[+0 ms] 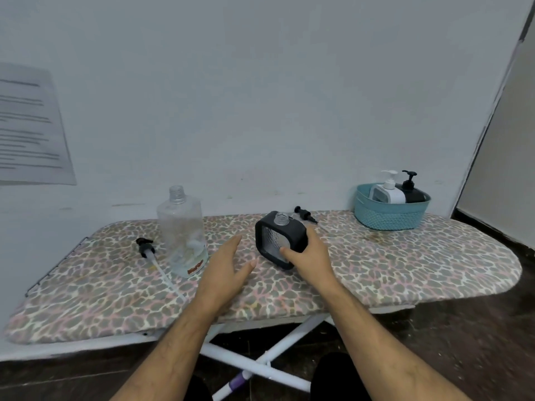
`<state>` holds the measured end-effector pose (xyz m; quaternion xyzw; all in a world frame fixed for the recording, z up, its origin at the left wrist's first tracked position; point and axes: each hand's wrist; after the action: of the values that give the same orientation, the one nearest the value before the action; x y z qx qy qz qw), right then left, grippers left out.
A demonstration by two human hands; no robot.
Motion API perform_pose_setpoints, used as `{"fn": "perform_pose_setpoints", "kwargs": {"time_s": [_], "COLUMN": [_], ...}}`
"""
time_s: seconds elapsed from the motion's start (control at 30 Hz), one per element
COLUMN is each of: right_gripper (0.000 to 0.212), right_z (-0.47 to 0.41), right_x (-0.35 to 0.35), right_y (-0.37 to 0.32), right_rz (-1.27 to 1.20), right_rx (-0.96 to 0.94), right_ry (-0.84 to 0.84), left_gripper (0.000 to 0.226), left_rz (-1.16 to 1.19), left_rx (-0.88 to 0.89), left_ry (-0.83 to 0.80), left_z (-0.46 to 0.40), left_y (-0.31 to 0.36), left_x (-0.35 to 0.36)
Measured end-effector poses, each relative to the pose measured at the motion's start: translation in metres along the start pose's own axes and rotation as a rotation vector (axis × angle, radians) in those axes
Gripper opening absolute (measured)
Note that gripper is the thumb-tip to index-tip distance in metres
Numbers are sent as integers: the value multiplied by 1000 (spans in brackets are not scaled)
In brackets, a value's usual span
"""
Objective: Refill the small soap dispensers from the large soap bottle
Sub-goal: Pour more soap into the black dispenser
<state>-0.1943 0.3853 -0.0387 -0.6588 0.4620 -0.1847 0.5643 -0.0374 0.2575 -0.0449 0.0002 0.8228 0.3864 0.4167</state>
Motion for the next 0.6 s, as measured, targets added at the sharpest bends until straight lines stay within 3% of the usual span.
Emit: {"fn": "perform_pose_setpoints", "kwargs": {"time_s": [0.47, 0.6], "right_gripper": [43, 45], "right_z": [14, 15], "right_x": [15, 18], "right_y": [8, 12], "right_rz": [63, 65], "right_rx": [21, 19], "right_ry": [16, 42], "left_gripper": [56, 50], "left_rz": [90, 137], "left_rx": [-32, -124], "left_ry": [250, 449], "left_z": [30, 32], "left_y": [-21, -25], "left_x": [-38, -43]}}
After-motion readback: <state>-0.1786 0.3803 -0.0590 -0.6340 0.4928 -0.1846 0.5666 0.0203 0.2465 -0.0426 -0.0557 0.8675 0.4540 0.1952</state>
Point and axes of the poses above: each hand's wrist, its own z-axis away from the middle knuckle, its own x-axis out of the palm, y = z × x, and after that the axes turned 1 degree about y, right-handed
